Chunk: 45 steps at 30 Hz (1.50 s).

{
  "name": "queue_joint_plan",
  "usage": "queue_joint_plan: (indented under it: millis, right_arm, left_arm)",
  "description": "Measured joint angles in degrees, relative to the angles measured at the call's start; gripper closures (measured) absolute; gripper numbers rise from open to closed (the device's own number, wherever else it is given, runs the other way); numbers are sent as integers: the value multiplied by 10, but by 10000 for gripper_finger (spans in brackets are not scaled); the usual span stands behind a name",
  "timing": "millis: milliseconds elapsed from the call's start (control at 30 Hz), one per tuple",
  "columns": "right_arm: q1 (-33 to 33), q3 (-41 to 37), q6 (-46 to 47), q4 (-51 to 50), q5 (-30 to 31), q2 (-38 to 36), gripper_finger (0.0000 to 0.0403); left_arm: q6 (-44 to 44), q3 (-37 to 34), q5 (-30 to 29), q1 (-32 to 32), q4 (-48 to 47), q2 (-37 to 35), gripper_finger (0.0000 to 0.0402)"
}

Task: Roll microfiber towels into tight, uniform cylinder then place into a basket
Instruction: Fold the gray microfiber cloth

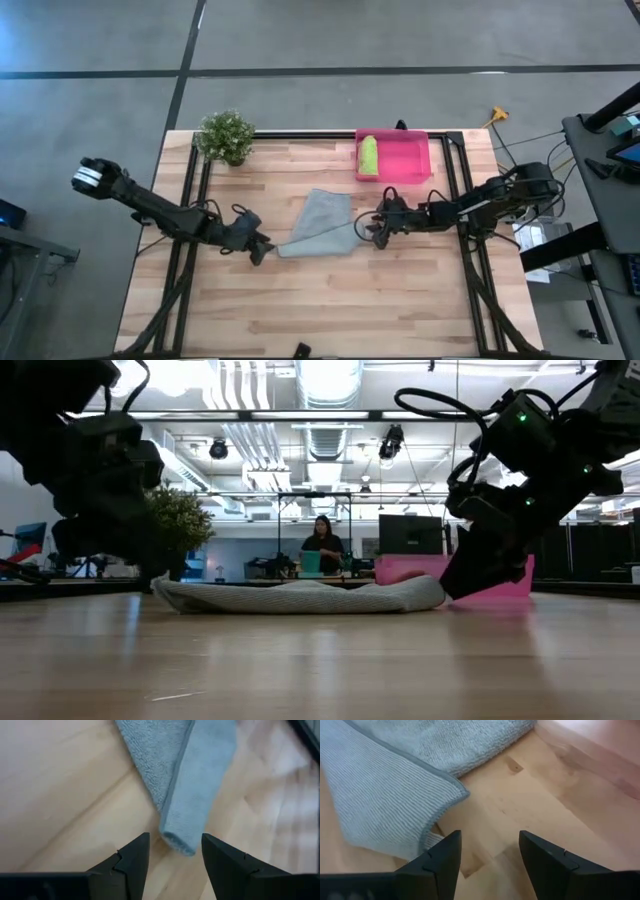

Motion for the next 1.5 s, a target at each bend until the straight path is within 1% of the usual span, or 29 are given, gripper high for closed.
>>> queue_joint_plan:
  millis: [133, 267, 400, 500, 567, 767, 967, 1133, 1300, 1500]
  right_arm:
    - [0, -4, -16, 0, 3, 0, 209]
    - [0, -7, -26, 2, 4, 0, 209]
    - [1, -9, -51, 2, 4, 0, 209]
    - [2, -11, -65, 3, 4, 0, 209]
    - [2, -13, -72, 4, 4, 0, 209]
    - [2, -16, -95, 5, 5, 0, 209]
    - [2, -17, -119, 4, 9, 0, 209]
    - [2, -21, -121, 5, 18, 0, 209]
    - [2, -27, -120, 9, 21, 0, 209]
    - [2, -34, -120, 22, 21, 0, 209]
  left_arm:
    - [-45, 0, 32, 1, -12, 25, 237]
    - [-84, 1, 42, 5, -11, 70, 237]
    - [-86, 11, 61, 23, 12, 97, 237]
    - [-86, 17, 80, 32, 54, 99, 237]
    - [-91, 22, 90, 35, 58, 92, 237]
    - [-120, 22, 92, 37, 56, 68, 237]
    - [-100, 27, 92, 38, 56, 71, 237]
    - [-100, 31, 91, 38, 61, 95, 237]
    - [-96, 42, 92, 38, 117, 121, 237]
    - [-81, 64, 93, 39, 80, 158, 237]
